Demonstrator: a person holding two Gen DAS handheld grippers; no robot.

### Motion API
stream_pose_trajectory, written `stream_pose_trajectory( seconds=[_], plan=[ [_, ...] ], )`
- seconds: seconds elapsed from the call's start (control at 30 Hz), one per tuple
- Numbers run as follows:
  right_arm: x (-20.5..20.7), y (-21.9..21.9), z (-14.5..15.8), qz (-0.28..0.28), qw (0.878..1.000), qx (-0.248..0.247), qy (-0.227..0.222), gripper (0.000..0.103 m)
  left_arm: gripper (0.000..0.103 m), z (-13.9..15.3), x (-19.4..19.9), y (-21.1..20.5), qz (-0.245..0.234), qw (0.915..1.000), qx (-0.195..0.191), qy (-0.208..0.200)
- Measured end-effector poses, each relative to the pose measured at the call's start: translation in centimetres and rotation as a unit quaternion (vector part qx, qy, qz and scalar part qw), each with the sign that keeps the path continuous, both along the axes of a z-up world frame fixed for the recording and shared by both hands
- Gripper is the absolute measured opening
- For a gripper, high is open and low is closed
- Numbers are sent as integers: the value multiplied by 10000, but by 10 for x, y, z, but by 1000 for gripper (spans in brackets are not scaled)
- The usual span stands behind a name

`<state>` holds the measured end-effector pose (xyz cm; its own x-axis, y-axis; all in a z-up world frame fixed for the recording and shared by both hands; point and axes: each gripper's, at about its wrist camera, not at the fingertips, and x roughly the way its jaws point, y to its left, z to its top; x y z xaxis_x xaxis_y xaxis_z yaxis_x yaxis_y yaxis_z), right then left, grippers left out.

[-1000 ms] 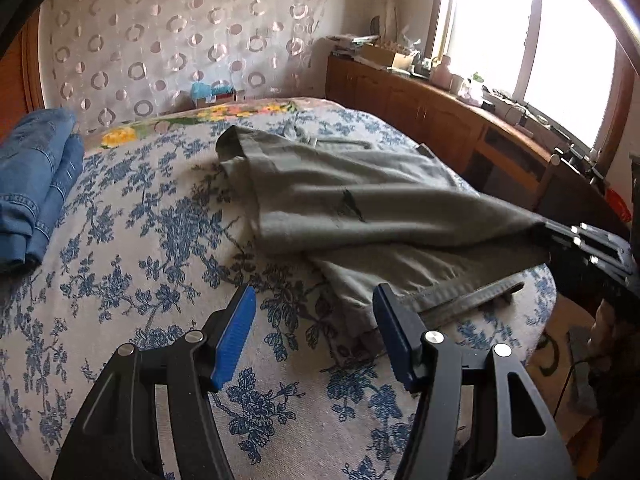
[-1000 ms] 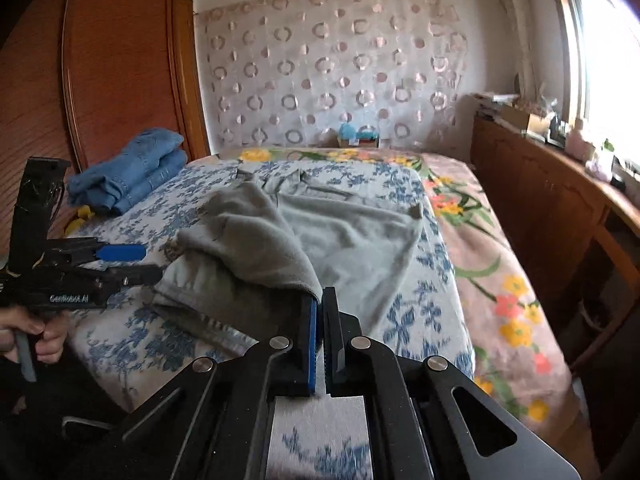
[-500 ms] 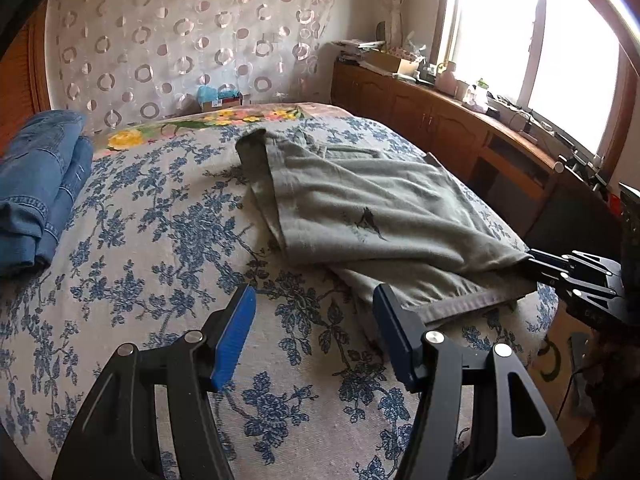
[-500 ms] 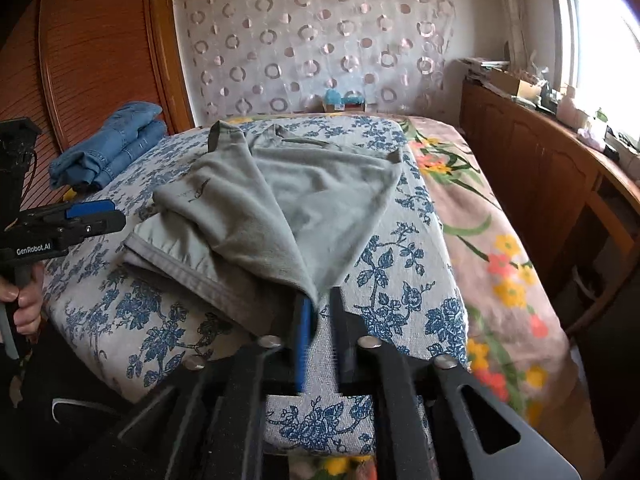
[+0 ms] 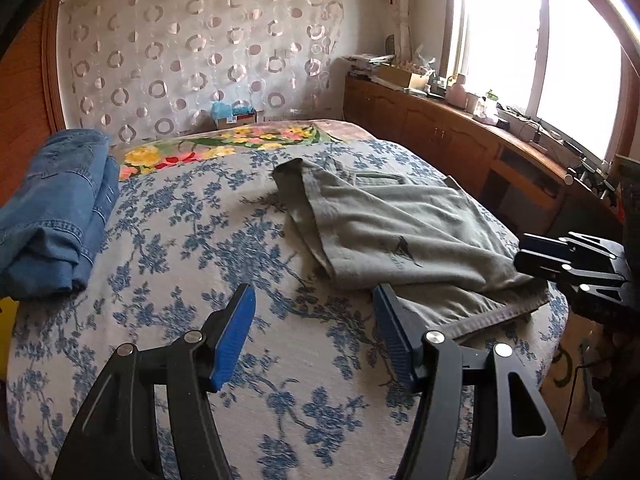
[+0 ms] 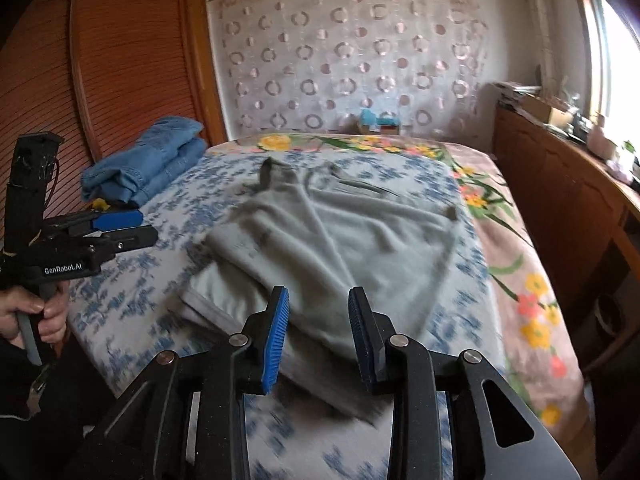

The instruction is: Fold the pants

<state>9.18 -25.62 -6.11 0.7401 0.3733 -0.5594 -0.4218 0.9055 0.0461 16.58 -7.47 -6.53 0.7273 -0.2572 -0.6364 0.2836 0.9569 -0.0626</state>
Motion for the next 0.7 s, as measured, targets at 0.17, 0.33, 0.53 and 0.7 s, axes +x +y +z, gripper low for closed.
stream_pose_trajectory(
  seconds=[0.17,0.33,0.53,0.7],
  plan=[
    [24,19,-1,310,9994,-55,106,32,62,0,9,8,7,10000,77,-31],
    [50,34,-4,525,9982,-111,264,37,63,0,19,17,71,9999,119,-38],
    [69,57,-6,711,9961,-266,446,39,64,-2,33,29,92,9998,153,-45],
    [83,74,-7,794,9942,-423,587,39,66,-4,43,38,136,9997,169,-71]
  ],
)
